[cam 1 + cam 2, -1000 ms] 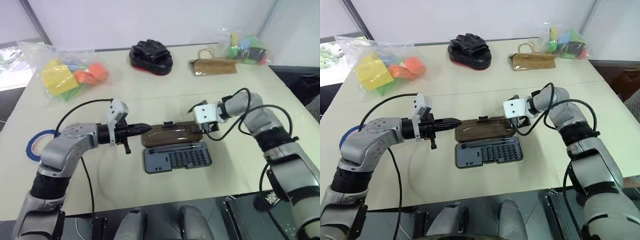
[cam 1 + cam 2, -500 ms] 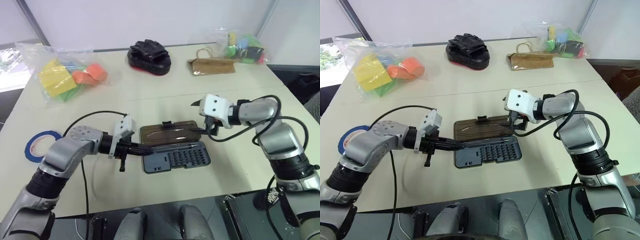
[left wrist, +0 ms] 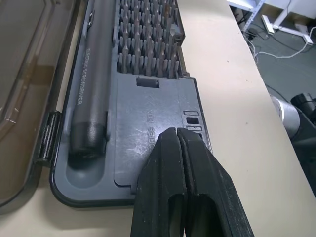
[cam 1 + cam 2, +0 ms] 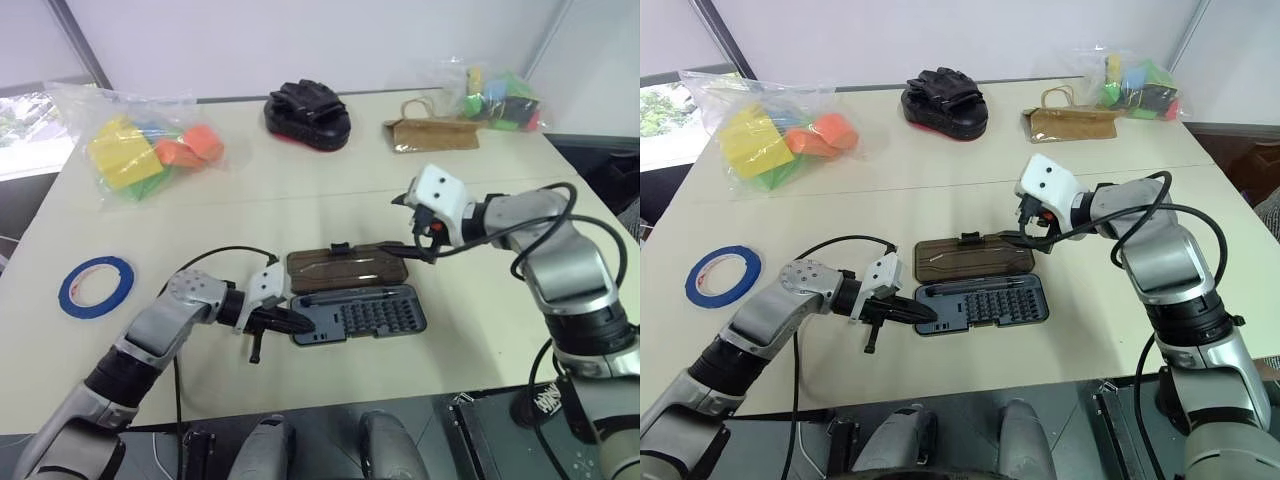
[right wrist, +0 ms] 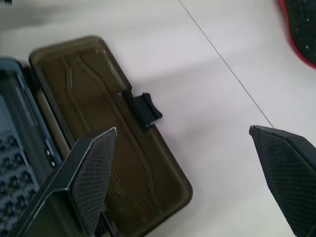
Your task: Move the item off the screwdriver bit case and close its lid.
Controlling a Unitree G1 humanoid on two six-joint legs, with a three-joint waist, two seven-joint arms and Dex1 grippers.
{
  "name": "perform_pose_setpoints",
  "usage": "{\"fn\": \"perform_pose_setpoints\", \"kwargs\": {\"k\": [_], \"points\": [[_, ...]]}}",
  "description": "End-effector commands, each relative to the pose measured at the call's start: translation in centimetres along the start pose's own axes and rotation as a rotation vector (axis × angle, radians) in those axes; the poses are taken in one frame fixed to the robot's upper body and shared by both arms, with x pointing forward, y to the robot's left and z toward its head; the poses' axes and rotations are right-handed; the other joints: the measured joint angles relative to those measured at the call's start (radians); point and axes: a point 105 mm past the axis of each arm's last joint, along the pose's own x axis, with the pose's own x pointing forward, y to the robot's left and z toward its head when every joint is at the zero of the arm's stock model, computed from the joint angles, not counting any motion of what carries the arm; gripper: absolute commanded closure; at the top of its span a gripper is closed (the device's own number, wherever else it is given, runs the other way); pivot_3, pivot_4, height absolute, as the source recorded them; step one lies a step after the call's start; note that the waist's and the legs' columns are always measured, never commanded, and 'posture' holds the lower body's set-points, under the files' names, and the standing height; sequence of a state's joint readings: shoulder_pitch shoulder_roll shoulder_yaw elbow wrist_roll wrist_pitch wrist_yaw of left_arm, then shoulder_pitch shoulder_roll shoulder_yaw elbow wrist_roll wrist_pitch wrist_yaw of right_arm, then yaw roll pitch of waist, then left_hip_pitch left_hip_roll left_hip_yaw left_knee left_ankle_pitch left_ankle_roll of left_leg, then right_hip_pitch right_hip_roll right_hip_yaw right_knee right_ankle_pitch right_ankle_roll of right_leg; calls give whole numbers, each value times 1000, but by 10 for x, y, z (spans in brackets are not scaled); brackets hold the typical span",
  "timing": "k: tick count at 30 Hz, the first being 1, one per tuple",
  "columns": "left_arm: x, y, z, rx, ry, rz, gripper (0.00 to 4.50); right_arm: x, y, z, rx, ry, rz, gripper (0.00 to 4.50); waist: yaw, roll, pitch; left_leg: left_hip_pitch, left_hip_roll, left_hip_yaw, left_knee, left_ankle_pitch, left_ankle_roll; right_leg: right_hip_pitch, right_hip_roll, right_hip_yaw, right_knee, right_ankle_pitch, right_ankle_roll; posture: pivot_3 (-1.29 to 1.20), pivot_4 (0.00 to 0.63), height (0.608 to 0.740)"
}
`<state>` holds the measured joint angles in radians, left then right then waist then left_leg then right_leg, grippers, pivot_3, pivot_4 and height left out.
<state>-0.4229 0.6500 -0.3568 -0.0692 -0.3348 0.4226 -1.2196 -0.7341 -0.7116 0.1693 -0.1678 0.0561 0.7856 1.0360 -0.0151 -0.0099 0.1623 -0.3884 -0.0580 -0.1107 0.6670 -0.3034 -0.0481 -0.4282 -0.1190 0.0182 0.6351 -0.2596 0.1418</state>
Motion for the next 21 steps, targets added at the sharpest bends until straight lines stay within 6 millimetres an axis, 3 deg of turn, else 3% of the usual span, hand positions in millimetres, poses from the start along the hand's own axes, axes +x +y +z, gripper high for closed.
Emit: {"fn": "perform_pose_setpoints", "kwargs": {"k": [1, 9, 21], "points": [[0, 2, -16, -34, 54, 30, 4500, 14, -9, -3, 5, 18, 3, 24, -1, 0, 0, 0, 0, 0, 0, 0, 0, 0, 0, 0, 0, 0, 0, 0, 150, 740], [2, 2, -14, -33, 41, 45, 4500, 43, -22, -30, 36, 79, 27, 24, -3, 0, 0, 1, 0, 1, 0, 0, 0, 0, 0, 0, 0, 0, 0, 0, 150, 740], [-2, -3, -14, -32, 43, 69, 4500, 54, -30, -54, 57, 117, 21, 24, -8, 0, 0, 1, 0, 0, 0, 0, 0, 0, 0, 0, 1, 0, 0, 0, 150, 740]]}}
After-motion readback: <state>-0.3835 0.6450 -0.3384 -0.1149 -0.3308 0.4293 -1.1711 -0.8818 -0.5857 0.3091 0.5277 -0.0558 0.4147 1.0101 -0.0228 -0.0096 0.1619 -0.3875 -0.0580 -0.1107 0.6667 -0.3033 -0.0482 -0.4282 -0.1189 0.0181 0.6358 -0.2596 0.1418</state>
